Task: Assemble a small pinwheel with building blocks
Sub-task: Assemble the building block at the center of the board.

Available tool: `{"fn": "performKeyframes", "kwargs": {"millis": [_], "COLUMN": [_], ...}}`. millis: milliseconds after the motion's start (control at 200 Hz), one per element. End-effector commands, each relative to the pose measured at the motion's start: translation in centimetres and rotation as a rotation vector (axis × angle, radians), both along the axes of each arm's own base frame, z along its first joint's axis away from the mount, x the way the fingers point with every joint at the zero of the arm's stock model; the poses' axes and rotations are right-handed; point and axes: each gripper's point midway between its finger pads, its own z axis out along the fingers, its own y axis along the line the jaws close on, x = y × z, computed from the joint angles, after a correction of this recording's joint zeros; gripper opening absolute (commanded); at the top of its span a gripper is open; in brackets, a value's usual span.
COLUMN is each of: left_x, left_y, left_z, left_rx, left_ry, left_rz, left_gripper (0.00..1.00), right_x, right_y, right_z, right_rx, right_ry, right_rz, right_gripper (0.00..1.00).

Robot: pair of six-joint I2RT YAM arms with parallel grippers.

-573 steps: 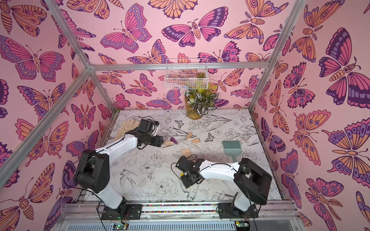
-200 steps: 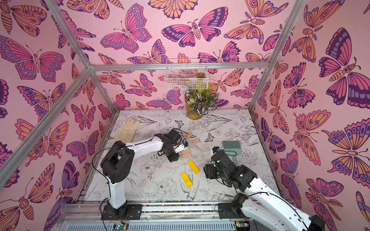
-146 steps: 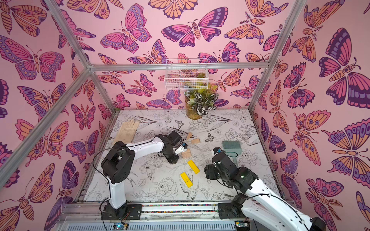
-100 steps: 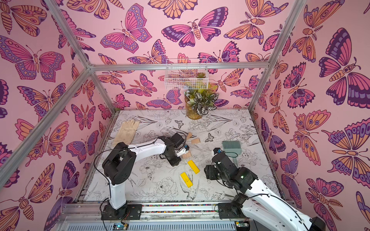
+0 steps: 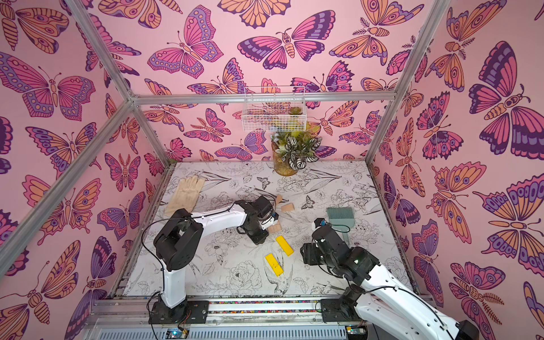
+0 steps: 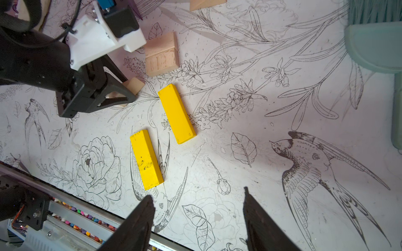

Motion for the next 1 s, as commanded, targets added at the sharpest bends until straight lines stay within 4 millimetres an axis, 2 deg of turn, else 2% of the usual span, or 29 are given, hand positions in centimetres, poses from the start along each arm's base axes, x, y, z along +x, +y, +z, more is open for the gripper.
{"fn": "performKeyframes", "kwargs": {"millis": [0,135,280,371,491,631,721,806,926,996], "left_x": [-0.7,-0.6,-0.3,0.3,1.0,2.3,3.5,4.6,5.0,4.6], "left_y": [0.6,0.9,0.5,0.0,-1.1,-0.9,1.0,4.0,8.9,10.8], "left_z": [-1.4,-1.4,-0.1,1.7,4.8,8.7,11.0,12.8,13.6,13.3], "left_rx": [0.045,0.055,0.029,-0.013,-0.107,-0.215,-0.264,-0.305,-0.317,-0.318], "left_ry": [0.04,0.034,0.01,-0.023,-0.08,-0.16,-0.215,-0.258,-0.28,-0.277], "left_rz": [0.012,0.014,0.038,0.058,0.073,0.136,0.247,0.401,0.597,0.665], "left_gripper": [0.39,0.45,0.52,0.58,0.71,0.78,0.79,0.8,0.82,0.82], "right_x": [0.3,0.2,0.3,0.5,1.4,3.6,6.0,8.7,12.5,14.4], "right_y": [-0.2,-0.3,-0.3,-0.4,-0.1,1.3,3.1,5.1,8.7,11.1], "right_z": [0.1,0.1,0.3,0.8,1.9,3.4,4.3,4.9,5.3,4.4], "right_rx": [0.005,0.003,0.0,-0.019,-0.053,-0.092,-0.085,-0.092,-0.103,-0.109], "right_ry": [-0.011,-0.012,-0.021,-0.038,-0.064,-0.104,-0.121,-0.138,-0.157,-0.133], "right_rz": [-0.021,-0.02,-0.017,-0.007,0.021,0.074,0.119,0.163,0.259,0.319], "right_gripper": [0.67,0.67,0.67,0.68,0.7,0.73,0.73,0.73,0.71,0.7]}}
